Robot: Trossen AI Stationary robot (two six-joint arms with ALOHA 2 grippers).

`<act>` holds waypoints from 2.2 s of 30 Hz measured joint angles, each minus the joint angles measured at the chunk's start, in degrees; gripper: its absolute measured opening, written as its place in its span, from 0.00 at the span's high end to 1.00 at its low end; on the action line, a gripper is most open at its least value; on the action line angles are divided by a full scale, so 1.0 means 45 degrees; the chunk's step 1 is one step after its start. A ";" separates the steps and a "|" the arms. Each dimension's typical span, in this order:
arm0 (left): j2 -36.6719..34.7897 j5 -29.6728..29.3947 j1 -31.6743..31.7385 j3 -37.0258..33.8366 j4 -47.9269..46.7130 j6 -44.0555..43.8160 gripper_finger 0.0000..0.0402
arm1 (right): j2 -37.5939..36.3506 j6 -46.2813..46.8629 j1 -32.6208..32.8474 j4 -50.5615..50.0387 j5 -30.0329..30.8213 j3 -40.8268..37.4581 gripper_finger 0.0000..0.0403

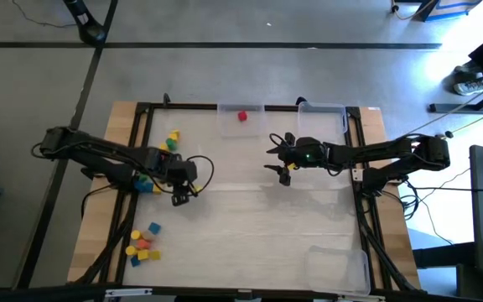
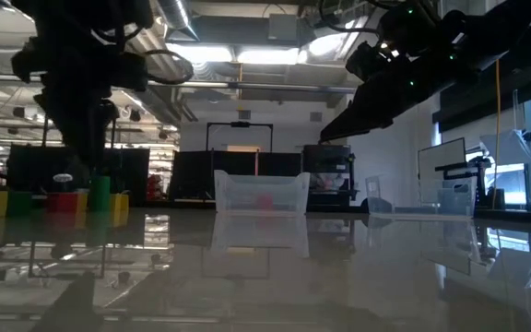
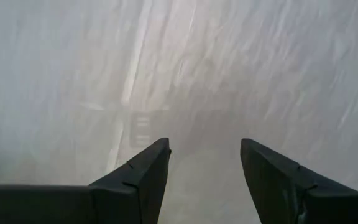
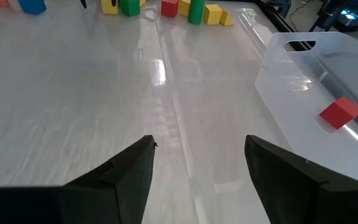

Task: Sort blocks by size
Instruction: Put the square yellow block into the top left transparent bin

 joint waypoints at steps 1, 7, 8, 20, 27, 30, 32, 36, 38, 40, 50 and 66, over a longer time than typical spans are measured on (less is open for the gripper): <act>-0.0013 -0.0007 0.0108 0.0000 0.0055 0.0026 0.51 | 0.0000 0.0000 0.0000 0.0000 0.0000 0.0000 0.38; -0.0010 0.0313 0.0818 0.0000 -0.0024 0.0479 0.40 | 0.0000 0.0005 0.0000 0.0005 0.0010 0.0000 0.38; -0.0012 0.0659 0.0897 0.0014 -0.0215 0.0538 0.38 | 0.0000 0.0002 0.0000 0.0005 0.0010 0.0000 0.38; 0.0291 0.1603 -0.0779 0.0335 -0.4245 -0.1326 0.35 | 0.0000 -0.0060 0.0000 0.0021 0.0015 0.0000 0.38; 0.0994 0.0491 -0.1169 0.0115 -0.4875 -0.1608 0.35 | 0.0000 -0.0063 0.0000 0.0005 0.0019 0.0000 0.38; 0.1388 0.0678 -0.1178 -0.0356 -0.5136 -0.1957 0.35 | 0.0000 -0.0063 0.0000 -0.0060 0.0019 0.0000 0.38; 0.1652 0.0697 -0.1178 -0.0670 -0.5213 -0.2182 0.35 | 0.0000 -0.0063 0.0000 -0.0058 0.0019 0.0000 0.38; 0.2182 0.0734 -0.1174 -0.0840 -0.4870 -0.2269 0.35 | -0.0002 -0.0063 0.0000 -0.0059 0.0019 0.0000 0.38; 0.2408 0.0708 -0.1174 -0.0963 -0.4842 -0.2149 0.35 | 0.0000 -0.0068 0.0000 -0.0063 0.0019 0.0000 0.38; 0.2605 0.0688 -0.1174 -0.1105 -0.4447 -0.2074 0.35 | 0.0000 -0.0068 0.0000 -0.0053 0.0019 0.0000 0.38; 0.3270 0.0841 -0.1144 -0.1337 -0.3170 -0.1176 0.51 | 0.0000 -0.0068 0.0000 0.0004 0.0019 0.0000 0.38; 0.3154 0.0701 -0.1120 -0.0647 -0.3278 -0.0898 0.70 | 0.0000 -0.0068 0.0000 0.0039 0.0019 0.0000 0.38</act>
